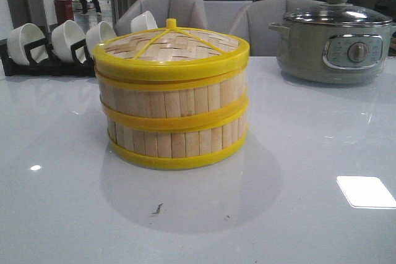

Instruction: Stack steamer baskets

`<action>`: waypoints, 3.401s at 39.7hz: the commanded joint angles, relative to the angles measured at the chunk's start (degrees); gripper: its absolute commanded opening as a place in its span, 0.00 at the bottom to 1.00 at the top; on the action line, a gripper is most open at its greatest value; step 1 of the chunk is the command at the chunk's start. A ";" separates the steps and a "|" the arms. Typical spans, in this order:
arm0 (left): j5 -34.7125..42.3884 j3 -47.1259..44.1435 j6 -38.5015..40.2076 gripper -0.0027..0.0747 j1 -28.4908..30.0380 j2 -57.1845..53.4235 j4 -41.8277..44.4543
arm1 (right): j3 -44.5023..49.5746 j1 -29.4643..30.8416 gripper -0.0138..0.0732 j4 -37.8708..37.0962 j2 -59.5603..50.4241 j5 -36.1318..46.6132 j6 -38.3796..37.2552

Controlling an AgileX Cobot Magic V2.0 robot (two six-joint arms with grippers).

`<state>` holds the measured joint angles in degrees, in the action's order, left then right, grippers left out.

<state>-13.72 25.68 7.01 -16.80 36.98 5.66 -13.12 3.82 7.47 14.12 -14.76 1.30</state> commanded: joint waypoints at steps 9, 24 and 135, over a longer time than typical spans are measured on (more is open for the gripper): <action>12.24 1.57 0.30 0.14 1.15 -1.80 -0.45 | -1.69 0.35 0.22 0.03 0.51 4.88 0.22; 15.76 -3.56 0.30 0.14 11.98 -14.97 -3.13 | -1.69 0.35 0.22 0.03 0.51 4.88 0.22; 16.42 -26.05 0.17 0.14 17.18 -38.02 -1.99 | -1.69 0.35 0.22 0.03 0.51 4.88 0.22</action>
<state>-2.54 -0.29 7.01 0.20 -0.26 3.62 -13.12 3.85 7.55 14.12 -14.76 1.30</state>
